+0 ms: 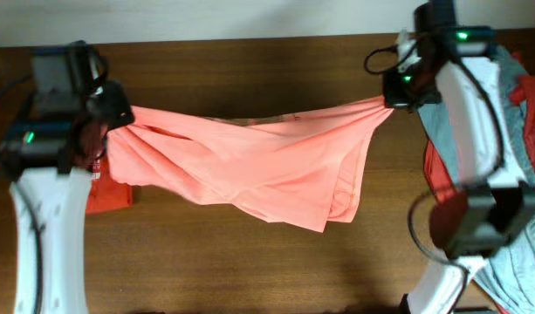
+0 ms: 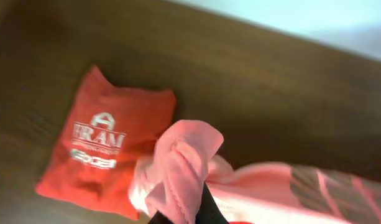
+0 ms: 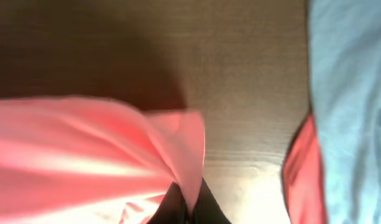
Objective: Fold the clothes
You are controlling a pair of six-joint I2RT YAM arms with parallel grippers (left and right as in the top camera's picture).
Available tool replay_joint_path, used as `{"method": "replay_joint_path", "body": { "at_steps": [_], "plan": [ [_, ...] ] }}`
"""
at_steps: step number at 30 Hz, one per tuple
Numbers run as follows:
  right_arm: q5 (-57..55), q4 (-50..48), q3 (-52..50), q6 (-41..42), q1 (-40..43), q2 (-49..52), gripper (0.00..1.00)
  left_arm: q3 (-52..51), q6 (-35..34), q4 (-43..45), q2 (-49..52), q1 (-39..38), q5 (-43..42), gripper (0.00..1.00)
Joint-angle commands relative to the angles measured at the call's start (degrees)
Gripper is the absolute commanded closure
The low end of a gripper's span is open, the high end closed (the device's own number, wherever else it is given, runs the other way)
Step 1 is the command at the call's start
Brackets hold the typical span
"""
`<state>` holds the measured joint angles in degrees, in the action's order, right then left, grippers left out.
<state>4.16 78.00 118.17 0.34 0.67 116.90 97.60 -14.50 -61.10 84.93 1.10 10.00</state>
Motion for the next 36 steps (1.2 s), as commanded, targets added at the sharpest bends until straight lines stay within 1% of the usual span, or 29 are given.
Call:
{"method": "replay_joint_path", "body": {
  "at_steps": [1, 2, 3, 4, 5, 7, 8, 12, 17, 19, 21, 24, 27, 29, 30, 33, 36],
  "plan": [
    [3.9, -2.9, 0.3, 0.1, 0.0, 6.0, 0.93, 0.7, 0.7, 1.3, 8.0, -1.0, -1.6, 1.0],
    [4.6, -3.6, 0.3, 0.1, 0.0, 7.1, 0.88, 0.7, 0.7, 2.0, 9.8, -1.3, -1.6, 1.0],
    [5.5, -4.7, 0.3, 0.1, 0.0, 8.5, 0.72, 0.7, 0.7, 3.5, 12.3, -1.7, -1.6, 1.0],
    [5.6, -5.1, 0.3, 0.1, 0.0, 8.8, 0.64, 0.7, 0.7, 4.5, 13.6, -2.0, -1.6, 1.0],
    [5.6, -5.7, 0.3, 0.1, 0.1, 8.9, 0.53, 0.7, 0.7, 6.0, 15.0, -2.3, -1.6, 1.0],
    [5.6, -6.5, 0.4, 0.1, 0.1, 8.6, 0.38, 0.7, 0.9, 9.1, 16.7, -2.6, -1.6, 1.0],
    [5.7, -6.3, 0.4, 0.1, 0.1, 8.3, 0.36, 0.7, 0.9, 10.8, 17.3, -2.9, -1.6, 1.0],
    [7.6, -1.5, 0.3, -1.1, -0.3, 8.2, 0.38, 0.7, 0.9, 11.9, 17.5, -3.2, -1.6, 1.0],
    [7.7, 4.4, -0.1, -5.2, -2.9, 8.2, 0.4, 0.7, 0.9, 11.8, 17.5, -3.2, -0.5, 1.0],
    [7.7, 6.2, -0.8, -7.3, -3.9, 8.2, 0.41, 0.7, 0.9, 11.4, 17.5, -3.2, -0.5, 1.0],
    [7.6, 6.4, -3.2, -7.6, -5.2, 8.2, 0.41, 0.7, 0.9, 11.1, 17.5, -3.2, -0.5, 1.0],
    [7.7, 3.9, -7.9, -7.6, -6.4, 8.2, 0.41, 0.7, 0.9, 10.9, 17.5, -3.2, -0.6, 1.0],
    [7.6, -0.8, -14.4, -7.4, -7.1, 8.2, 0.43, 0.7, 0.9, 10.9, 17.5, -3.2, -0.6, 1.0],
    [7.3, -4.6, -17.4, -7.3, -7.0, 8.2, 0.43, 0.7, 0.9, 10.9, 17.5, -3.2, -0.6, 1.0],
    [5.2, -7.8, -19.2, -5.7, -7.0, 8.2, 0.43, 0.7, 0.9, 10.9, 17.5, -3.2, -0.6, 1.0],
    [0.8, -12.2, -21.2, -4.2, -7.0, 8.2, 0.42, 0.7, 0.9, 10.7, 17.5, -3.2, -0.8, 1.0],
    [-0.7, -13.6, -21.3, -4.3, -7.0, 8.3, 0.42, 0.7, 0.9, 10.5, 17.5, -3.2, -0.8, 1.0]
  ]
}}
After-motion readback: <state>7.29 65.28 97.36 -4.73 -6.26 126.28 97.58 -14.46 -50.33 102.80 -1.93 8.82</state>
